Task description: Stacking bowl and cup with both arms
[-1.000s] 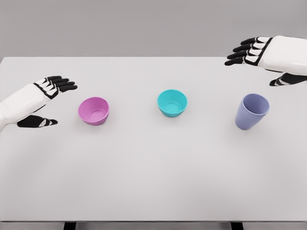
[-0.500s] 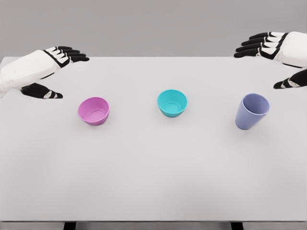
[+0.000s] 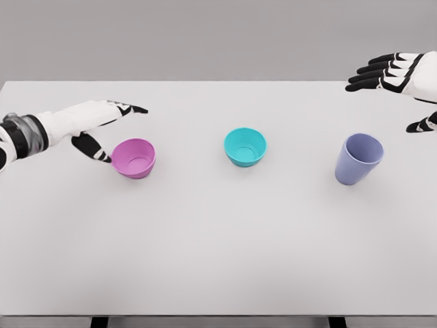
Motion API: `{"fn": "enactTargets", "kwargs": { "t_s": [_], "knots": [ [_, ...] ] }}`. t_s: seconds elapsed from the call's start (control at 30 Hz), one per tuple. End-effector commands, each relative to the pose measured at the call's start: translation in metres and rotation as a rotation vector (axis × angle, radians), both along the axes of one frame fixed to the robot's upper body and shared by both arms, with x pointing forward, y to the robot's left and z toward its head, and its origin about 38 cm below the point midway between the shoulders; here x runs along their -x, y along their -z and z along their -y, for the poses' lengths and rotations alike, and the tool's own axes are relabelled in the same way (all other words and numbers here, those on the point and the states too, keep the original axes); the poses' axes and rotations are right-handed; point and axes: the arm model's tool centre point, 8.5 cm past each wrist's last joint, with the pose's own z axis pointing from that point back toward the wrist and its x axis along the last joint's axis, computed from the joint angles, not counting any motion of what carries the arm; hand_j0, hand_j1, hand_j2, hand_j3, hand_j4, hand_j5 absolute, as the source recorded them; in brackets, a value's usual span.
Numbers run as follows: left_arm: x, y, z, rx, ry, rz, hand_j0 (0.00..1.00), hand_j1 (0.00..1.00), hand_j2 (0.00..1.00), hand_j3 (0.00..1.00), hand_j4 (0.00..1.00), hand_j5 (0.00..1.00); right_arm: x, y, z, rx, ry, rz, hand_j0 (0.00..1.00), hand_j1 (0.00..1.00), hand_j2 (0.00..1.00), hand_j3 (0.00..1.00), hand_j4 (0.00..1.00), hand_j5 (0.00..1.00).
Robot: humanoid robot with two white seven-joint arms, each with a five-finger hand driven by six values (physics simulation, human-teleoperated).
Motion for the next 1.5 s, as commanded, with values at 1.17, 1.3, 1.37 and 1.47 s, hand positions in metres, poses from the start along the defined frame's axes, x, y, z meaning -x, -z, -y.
{"fn": "enactTargets", "kwargs": {
  "t_s": [1.17,1.3,1.37,1.47],
  "knots": [
    [0.005,0.041,0.029,-0.118,-0.187,-0.186,1.00,1.00,1.00,1.00,1.00,1.00,0.002,-0.004,0.003,0.012,0.009,0.003,1.00,1.00,1.00,1.00,1.00,1.00],
    [0.005,0.039,0.030,-0.127,-0.185,-0.172,1.00,1.00,1.00,1.00,1.00,1.00,0.002,-0.004,0.003,0.013,0.010,0.003,1.00,1.00,1.00,1.00,1.00,1.00],
    [0.004,0.038,0.031,-0.130,-0.181,-0.169,1.00,1.00,1.00,1.00,1.00,1.00,0.002,-0.004,0.004,0.012,0.011,0.001,1.00,1.00,1.00,1.00,1.00,1.00],
    [0.003,0.037,0.036,-0.129,-0.169,-0.164,1.00,1.00,1.00,1.00,1.00,1.00,0.003,-0.004,0.000,0.004,-0.001,0.004,1.00,1.00,1.00,1.00,1.00,1.00]
  ]
}}
